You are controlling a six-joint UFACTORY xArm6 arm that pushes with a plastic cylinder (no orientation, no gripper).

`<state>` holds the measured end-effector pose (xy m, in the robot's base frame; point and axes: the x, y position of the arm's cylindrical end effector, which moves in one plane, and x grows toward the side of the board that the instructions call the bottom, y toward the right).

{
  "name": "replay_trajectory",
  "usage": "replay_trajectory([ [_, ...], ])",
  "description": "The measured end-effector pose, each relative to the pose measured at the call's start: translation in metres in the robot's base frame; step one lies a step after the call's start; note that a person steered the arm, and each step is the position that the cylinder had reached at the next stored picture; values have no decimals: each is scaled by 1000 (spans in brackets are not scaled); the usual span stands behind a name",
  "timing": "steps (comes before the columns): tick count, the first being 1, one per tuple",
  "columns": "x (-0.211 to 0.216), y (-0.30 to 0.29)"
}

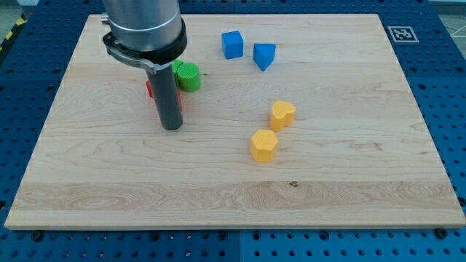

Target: Move the red circle to the green circle

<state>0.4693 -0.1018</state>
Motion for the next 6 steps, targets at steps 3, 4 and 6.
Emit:
replay_trajectory([
  [3,-3,-18],
  [4,-3,-38],
  [6,-7,-13],
])
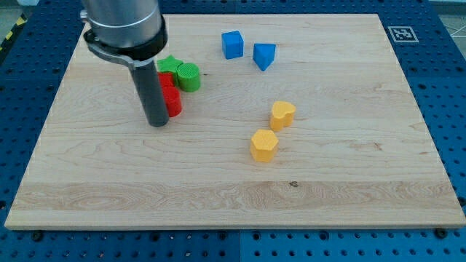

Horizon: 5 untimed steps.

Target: Move the red circle to the green circle

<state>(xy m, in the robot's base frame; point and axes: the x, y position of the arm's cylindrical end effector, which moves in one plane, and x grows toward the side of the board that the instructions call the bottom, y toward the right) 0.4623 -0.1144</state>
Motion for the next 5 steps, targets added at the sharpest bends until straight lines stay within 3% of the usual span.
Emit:
replay_trajectory([
  [5,-21,-10],
])
